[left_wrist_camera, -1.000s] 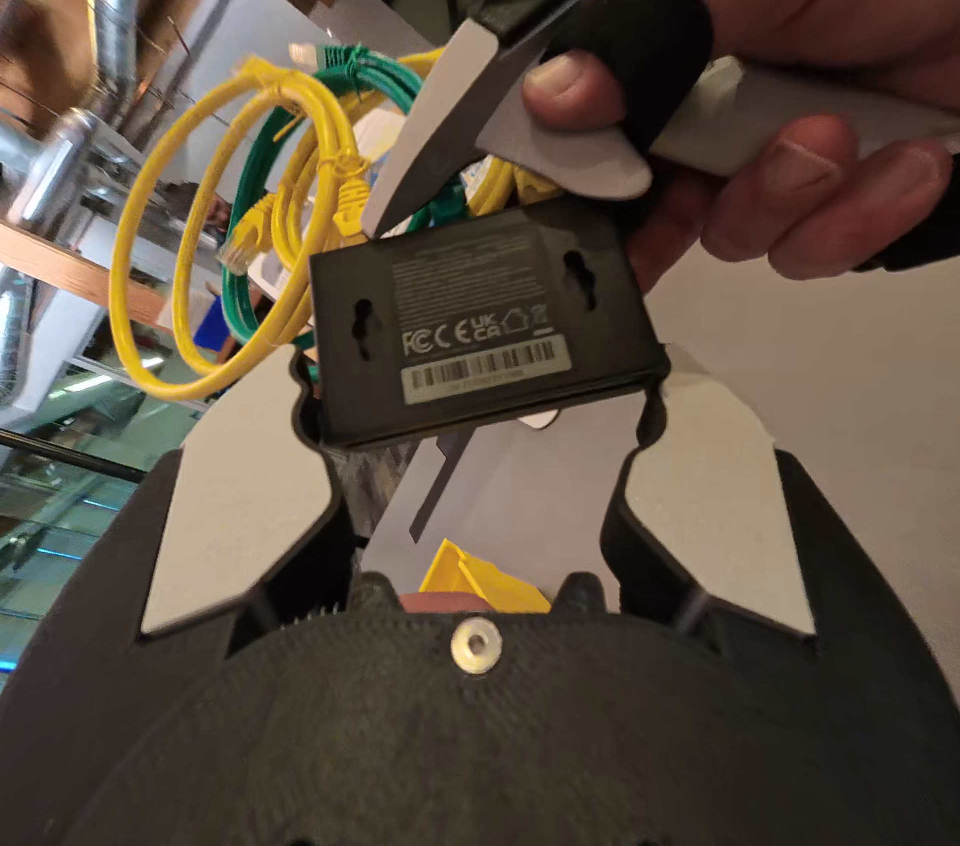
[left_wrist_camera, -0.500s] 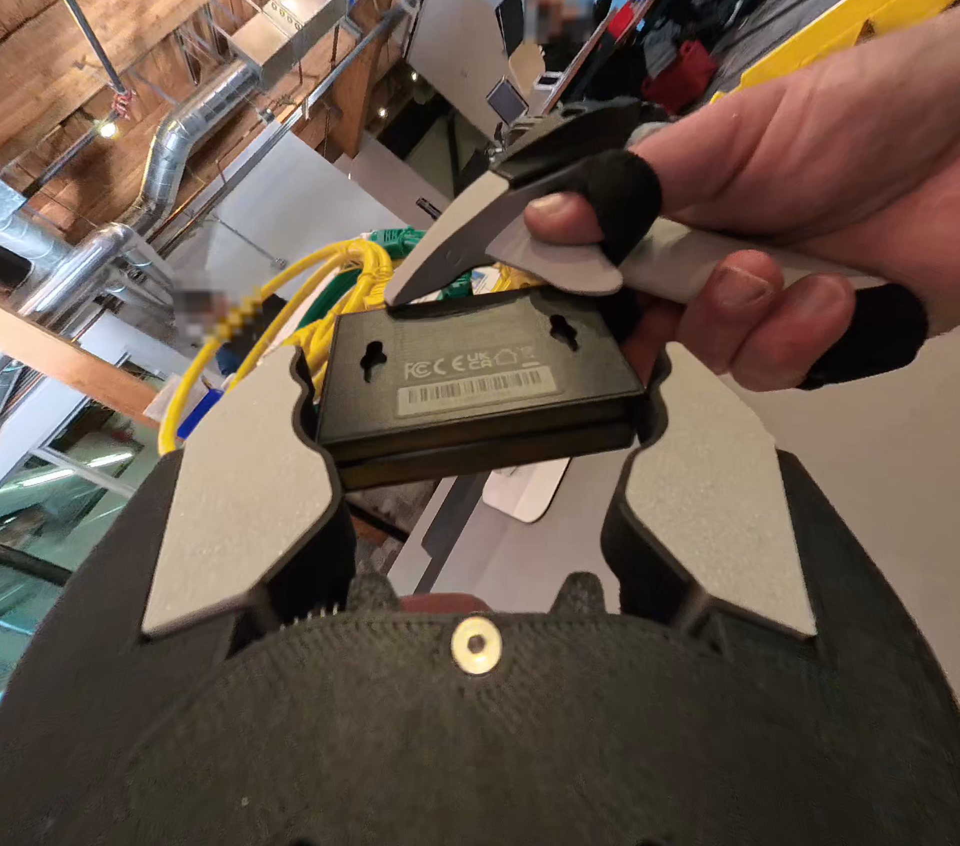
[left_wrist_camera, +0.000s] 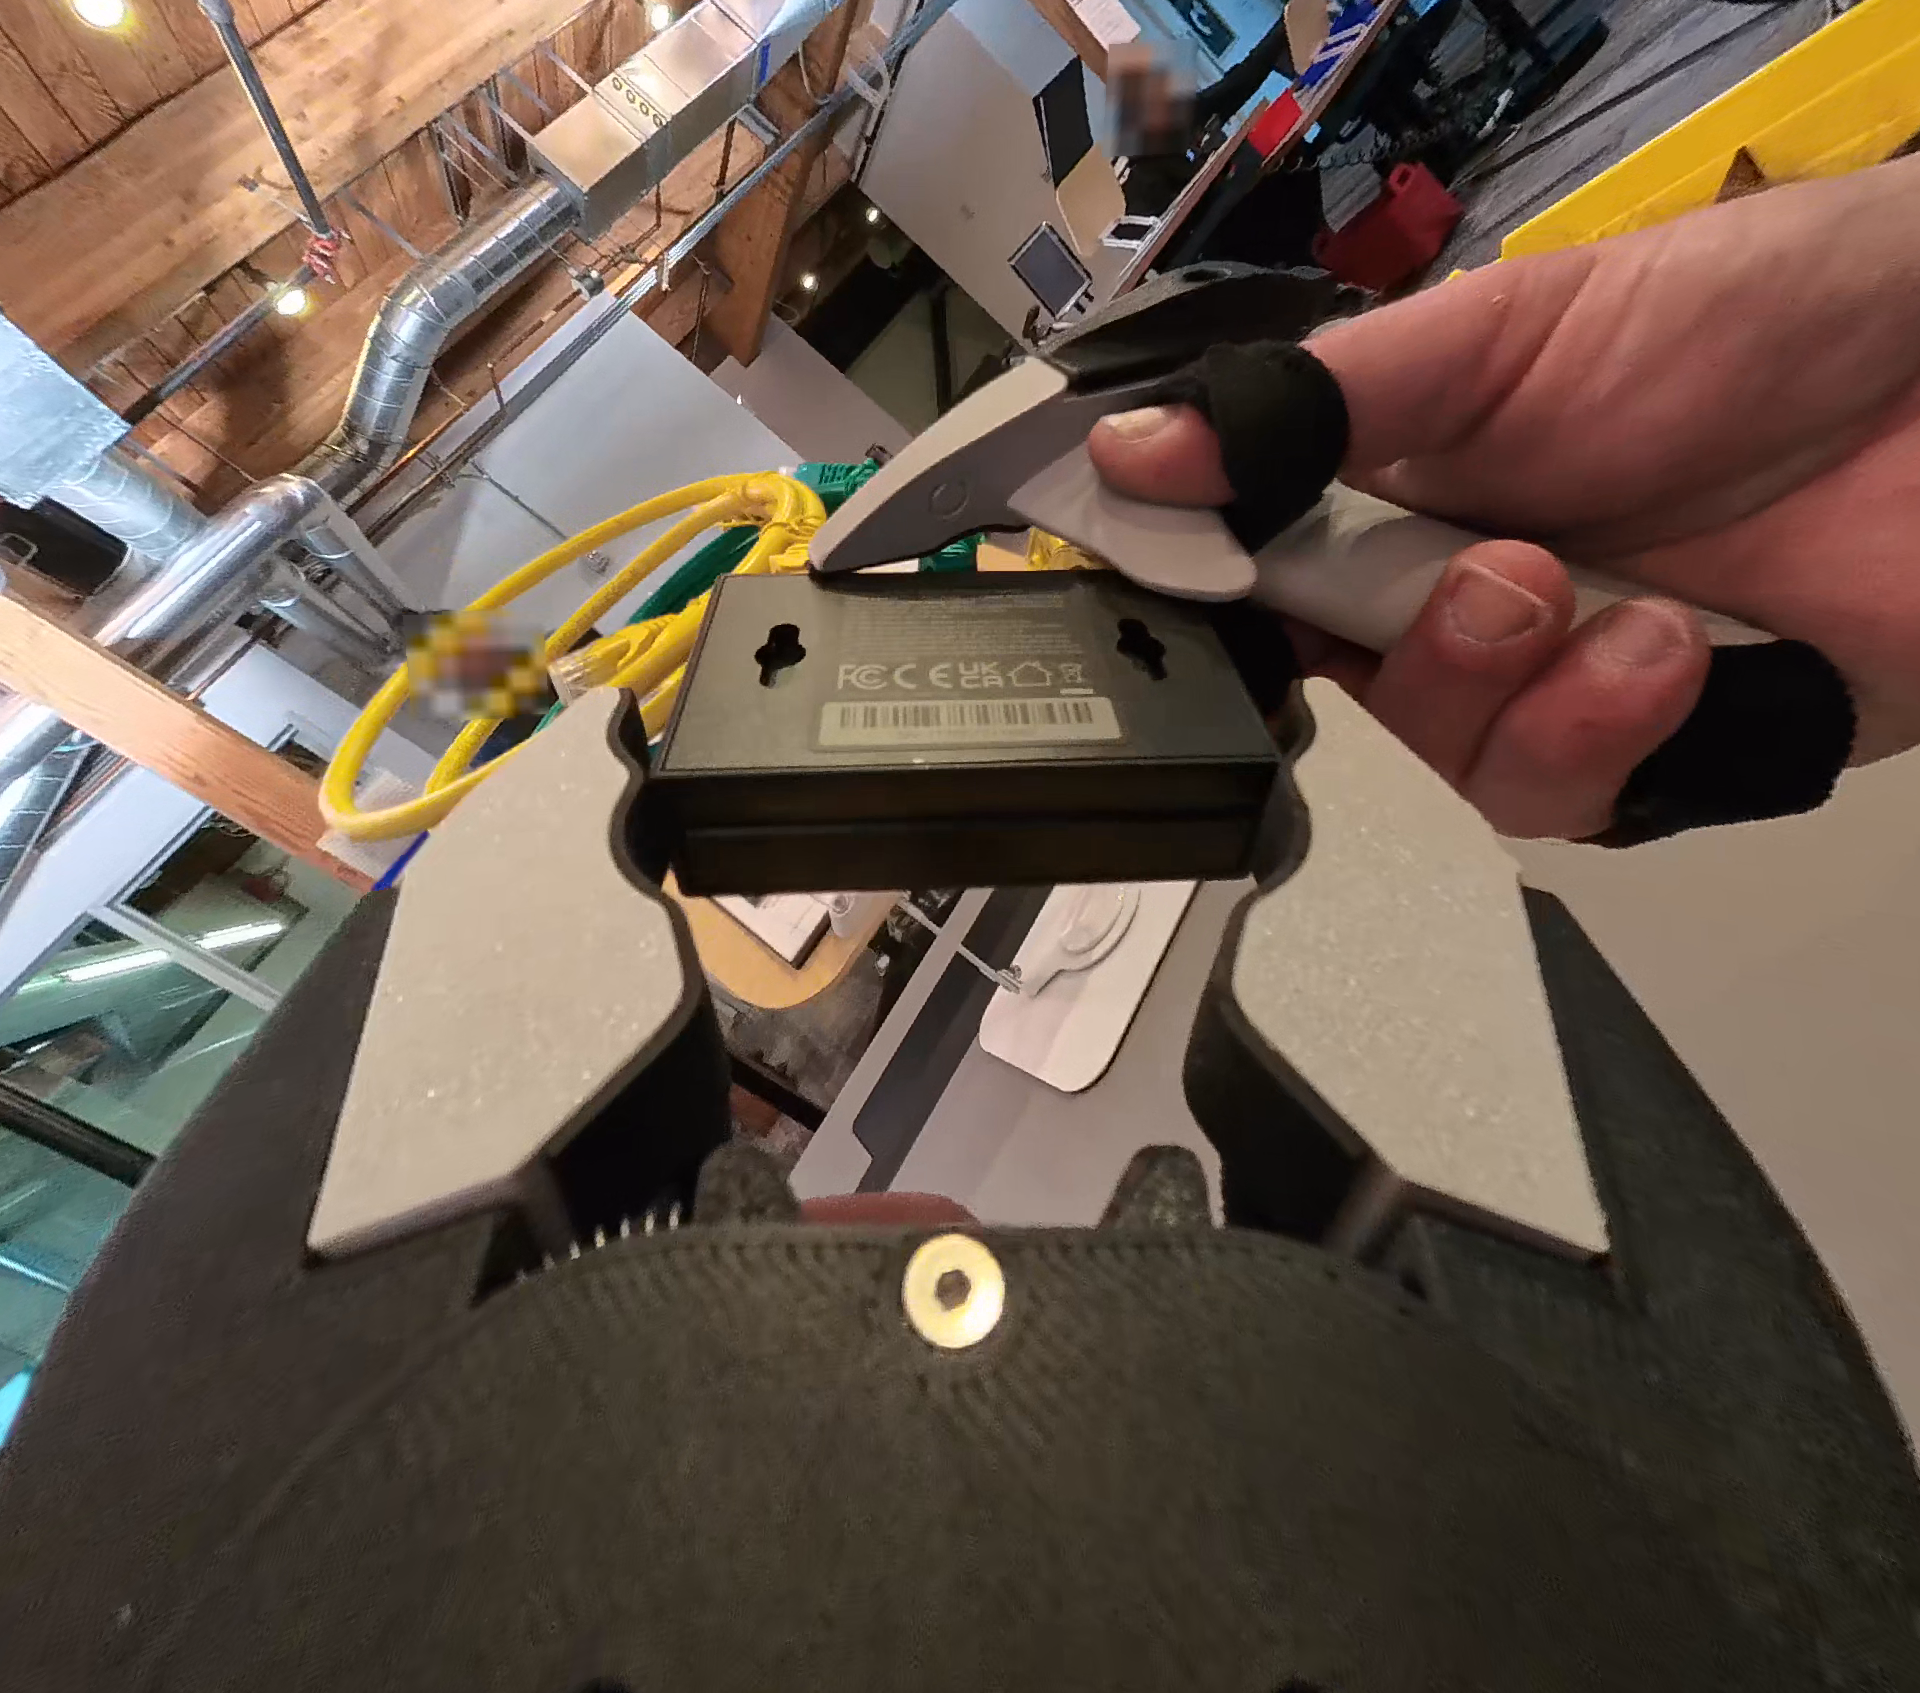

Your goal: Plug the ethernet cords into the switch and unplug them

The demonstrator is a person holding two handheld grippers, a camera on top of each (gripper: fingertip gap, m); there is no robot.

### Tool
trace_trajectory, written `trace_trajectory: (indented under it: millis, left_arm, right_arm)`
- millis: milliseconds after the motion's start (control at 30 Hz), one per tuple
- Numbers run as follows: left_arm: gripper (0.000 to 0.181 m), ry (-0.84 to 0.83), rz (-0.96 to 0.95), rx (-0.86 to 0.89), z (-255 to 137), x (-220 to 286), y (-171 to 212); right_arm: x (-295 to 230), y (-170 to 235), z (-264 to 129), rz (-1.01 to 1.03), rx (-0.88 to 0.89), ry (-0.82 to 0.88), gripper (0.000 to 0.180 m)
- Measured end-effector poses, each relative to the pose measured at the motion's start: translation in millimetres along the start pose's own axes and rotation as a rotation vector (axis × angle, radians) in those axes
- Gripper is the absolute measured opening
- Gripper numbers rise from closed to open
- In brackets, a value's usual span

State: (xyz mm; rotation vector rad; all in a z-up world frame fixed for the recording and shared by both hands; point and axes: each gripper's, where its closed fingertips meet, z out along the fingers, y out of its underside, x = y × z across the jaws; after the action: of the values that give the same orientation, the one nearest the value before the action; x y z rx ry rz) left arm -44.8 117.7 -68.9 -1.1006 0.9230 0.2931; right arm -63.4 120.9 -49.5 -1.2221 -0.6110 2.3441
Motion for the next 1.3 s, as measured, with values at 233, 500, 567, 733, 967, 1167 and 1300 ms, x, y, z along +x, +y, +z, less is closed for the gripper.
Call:
trace_trajectory:
  millis: [233,500,567,733,967,1167,1300]
  left_arm:
    - [0.103,-0.013,0.072,0.022,-2,-4,-4]
    - [0.104,0.041,0.017,-0.006,-3,-2,1]
    - [0.104,0.060,-0.017,-0.014,-4,-4,0]
    - [0.103,0.119,-0.202,-0.016,-5,-13,-6]
    - [0.102,0.152,-0.487,0.006,-5,-29,1]
    - [0.102,0.177,-0.689,0.018,-6,-42,9]
    - [0.102,0.225,-0.735,-0.006,-6,-38,17]
  right_arm:
    - [-3,-6,-3,0.010,0.055,-0.012,0.033]
    - [2,-2,-3,0.045,0.022,-0.011,0.034]
    - [3,0,-3,0.040,-0.007,-0.009,0.038]
    - [8,10,-1,0.044,-0.086,-0.003,0.059]
    - [18,30,-3,0.073,-0.198,-0.004,0.068]
    - [23,43,-7,0.049,-0.250,-0.004,0.062]
    - [23,36,-9,-0.018,-0.194,0.000,0.047]
